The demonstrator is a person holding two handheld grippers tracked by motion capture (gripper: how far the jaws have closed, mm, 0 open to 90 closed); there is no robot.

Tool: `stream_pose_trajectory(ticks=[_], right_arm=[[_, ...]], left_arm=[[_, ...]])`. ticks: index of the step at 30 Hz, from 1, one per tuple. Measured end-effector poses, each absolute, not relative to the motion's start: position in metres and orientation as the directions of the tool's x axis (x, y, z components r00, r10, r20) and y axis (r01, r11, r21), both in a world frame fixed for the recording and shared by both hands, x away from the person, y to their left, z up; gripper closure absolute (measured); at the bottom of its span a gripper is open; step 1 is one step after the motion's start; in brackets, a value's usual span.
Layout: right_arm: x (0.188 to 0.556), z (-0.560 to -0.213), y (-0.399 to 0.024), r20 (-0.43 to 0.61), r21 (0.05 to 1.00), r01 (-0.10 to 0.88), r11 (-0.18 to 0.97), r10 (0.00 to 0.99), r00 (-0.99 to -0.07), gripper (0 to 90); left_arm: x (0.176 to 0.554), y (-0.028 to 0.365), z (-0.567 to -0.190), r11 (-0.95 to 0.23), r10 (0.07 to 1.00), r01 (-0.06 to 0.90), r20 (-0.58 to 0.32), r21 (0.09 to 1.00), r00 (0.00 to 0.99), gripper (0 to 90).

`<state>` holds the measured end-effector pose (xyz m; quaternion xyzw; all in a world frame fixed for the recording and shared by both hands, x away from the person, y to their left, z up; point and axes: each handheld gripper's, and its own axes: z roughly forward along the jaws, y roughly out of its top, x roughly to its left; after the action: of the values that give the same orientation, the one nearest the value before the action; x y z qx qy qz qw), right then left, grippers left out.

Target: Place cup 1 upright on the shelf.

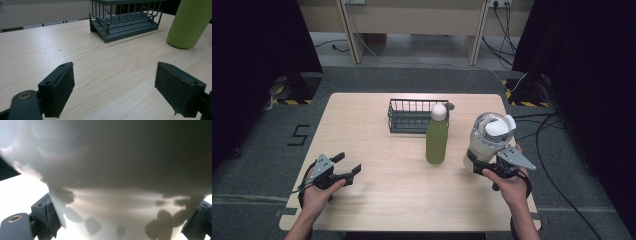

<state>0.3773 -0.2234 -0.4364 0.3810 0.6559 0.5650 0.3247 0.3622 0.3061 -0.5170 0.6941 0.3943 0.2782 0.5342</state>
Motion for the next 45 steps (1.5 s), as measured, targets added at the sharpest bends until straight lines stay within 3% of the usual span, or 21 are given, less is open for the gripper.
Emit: stream_pose_trajectory(ticks=[19, 45], right_arm=[[0.448, -0.406, -0.209, -0.002, 0.989, 0.126, 0.072, 0.876, -0.482, 10.9], [0.51, -0.381, -0.184, 0.006, 0.988, 0.137, 0.07, 0.871, -0.491, 10.9]], left_arm=[[0.363, 0.306, -0.518, -0.112, 0.848, 0.252, -0.039, 0.961, 0.529, 15.6], [0.364, 0.308, -0.519, -0.102, 0.851, 0.258, -0.05, 0.961, 0.523, 15.6]])
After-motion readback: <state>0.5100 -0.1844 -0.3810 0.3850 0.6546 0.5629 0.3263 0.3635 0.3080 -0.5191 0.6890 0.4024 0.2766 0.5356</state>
